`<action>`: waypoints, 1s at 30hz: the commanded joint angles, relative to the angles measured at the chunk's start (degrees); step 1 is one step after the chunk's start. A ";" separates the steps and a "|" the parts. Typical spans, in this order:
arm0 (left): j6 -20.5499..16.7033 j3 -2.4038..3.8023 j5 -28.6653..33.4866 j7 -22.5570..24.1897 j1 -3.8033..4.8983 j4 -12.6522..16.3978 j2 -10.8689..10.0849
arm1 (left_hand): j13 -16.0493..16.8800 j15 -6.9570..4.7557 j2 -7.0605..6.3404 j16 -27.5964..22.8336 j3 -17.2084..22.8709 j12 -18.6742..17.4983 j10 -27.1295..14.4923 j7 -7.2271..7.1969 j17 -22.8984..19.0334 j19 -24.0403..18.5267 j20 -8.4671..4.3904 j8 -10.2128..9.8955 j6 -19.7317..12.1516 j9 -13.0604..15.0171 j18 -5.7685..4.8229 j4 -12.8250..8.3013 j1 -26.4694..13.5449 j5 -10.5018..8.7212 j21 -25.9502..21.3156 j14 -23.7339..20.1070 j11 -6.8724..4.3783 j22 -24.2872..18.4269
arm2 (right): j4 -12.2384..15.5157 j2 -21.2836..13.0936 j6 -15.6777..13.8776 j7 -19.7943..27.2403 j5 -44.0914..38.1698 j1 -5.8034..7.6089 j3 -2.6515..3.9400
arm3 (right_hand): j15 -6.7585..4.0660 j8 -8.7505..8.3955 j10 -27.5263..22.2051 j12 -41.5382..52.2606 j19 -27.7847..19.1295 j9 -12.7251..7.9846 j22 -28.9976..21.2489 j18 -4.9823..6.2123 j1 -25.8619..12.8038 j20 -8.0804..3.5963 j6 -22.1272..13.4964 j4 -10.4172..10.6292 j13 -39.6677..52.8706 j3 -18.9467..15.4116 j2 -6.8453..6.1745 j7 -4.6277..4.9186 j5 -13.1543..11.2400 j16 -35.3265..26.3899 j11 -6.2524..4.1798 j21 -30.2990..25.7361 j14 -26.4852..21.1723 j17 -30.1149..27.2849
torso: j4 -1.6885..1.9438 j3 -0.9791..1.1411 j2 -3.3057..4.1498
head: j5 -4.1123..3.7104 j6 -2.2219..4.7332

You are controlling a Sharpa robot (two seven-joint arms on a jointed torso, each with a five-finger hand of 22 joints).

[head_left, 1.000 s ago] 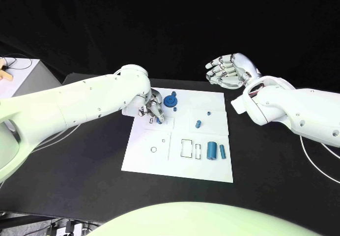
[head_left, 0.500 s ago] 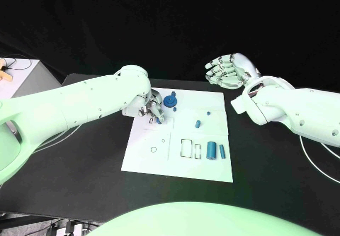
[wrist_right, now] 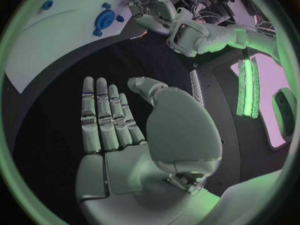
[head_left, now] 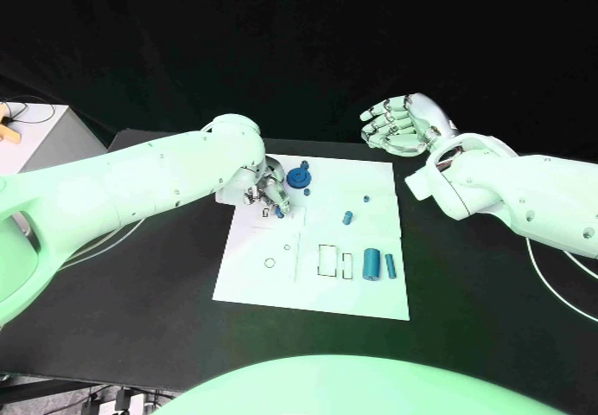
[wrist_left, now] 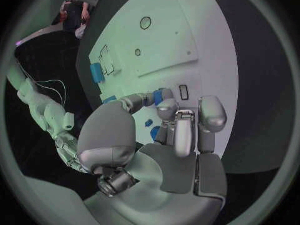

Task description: Assemble the parts on the task board

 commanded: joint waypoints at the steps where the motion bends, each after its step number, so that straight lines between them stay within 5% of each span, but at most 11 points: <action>1: -0.58 -0.43 0.11 -0.02 -0.86 -0.18 0.43 | 0.13 -0.44 0.40 0.24 5.93 0.23 0.38 -1.32 12.21 0.27 -0.20 -0.36 0.99 0.08 -0.74 -6.22 -0.03 -0.21 -0.09 5.05 -0.06 -0.01 | 0.08 -0.04 0.69 0.38 -0.18 -0.03 0.03 | 0.49 0.36 -0.01 -0.33 -0.06 -0.07 -0.08 0.62 -0.48 0.51 -0.33 -0.32 -0.09 -0.12 -0.02 2.54 0.24 -0.18 0.53 -0.19 -0.07 -0.09 | 0.01 -0.03 0.02 | -0.03 0.00; 30: 1.96 -0.45 0.32 -0.11 -0.87 -0.34 0.11 | 1.36 -0.58 0.93 0.64 2.54 0.72 1.13 -1.77 13.09 0.55 -0.34 -0.99 2.18 0.12 -0.82 -3.51 -1.57 -0.26 -0.20 5.30 -0.35 0.20 | 0.12 -0.20 0.74 0.33 -0.18 -0.03 0.03 | 0.49 0.36 -0.01 -0.33 -0.06 -0.07 -0.08 0.62 -0.48 0.51 -0.33 -0.32 -0.09 -0.12 -0.02 2.54 0.24 -0.18 0.53 -0.19 -0.07 -0.09 | 0.01 -0.06 -0.03 | 0.06 0.00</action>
